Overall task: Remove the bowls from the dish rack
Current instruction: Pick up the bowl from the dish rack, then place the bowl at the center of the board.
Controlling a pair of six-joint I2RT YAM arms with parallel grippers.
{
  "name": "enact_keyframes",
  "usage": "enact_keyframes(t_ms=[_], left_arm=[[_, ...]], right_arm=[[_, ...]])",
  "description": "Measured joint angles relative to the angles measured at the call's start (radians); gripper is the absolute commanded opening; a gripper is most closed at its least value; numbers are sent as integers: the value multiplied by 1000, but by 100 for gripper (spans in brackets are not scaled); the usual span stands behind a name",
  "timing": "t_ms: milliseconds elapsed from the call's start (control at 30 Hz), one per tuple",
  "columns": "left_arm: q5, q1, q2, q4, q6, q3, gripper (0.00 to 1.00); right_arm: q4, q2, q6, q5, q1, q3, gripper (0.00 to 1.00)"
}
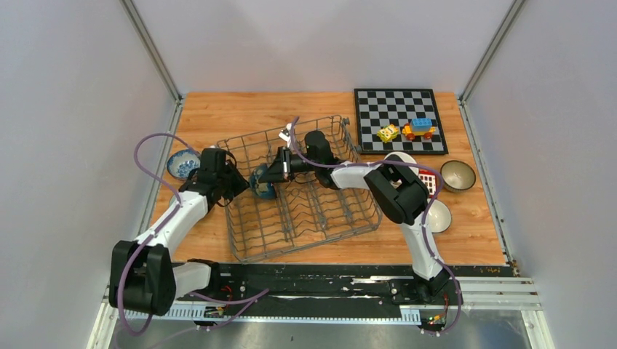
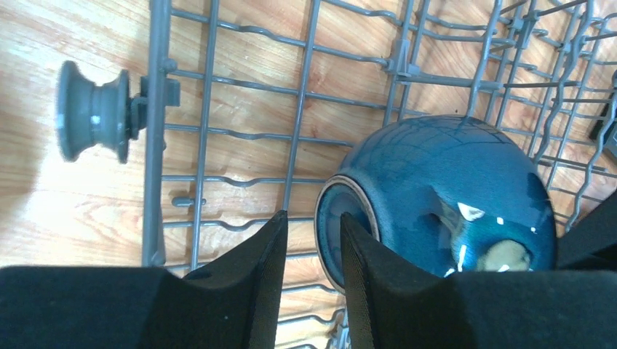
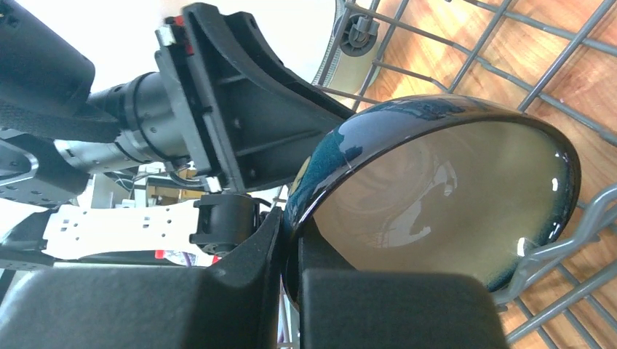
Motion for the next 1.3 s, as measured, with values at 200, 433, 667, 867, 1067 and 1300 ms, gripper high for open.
enact_keyframes(t_ms=[200, 433, 667, 867, 1067, 1300], left_arm=[[-89, -3, -108, -106, 8, 77, 50], [-200, -6, -253, -191, 27, 272, 64], [-238, -6, -343, -233, 56, 328, 68], [-202, -6, -373, -227, 83, 283, 67], [-116, -82, -339, -201, 140, 263, 67], [-135, -259, -256, -193, 192, 306, 67]], right_arm=[[-3, -2, 19, -4, 2, 17, 0], [-113, -120, -7, -8, -11, 34, 0], [-553, -445, -301, 37, -51, 96, 0], [-1101, -822, -677, 291, -52, 146, 0], [-1554, -1160, -911, 703, 26, 111, 0], [-1919, -1232, -853, 1186, 236, -18, 0]])
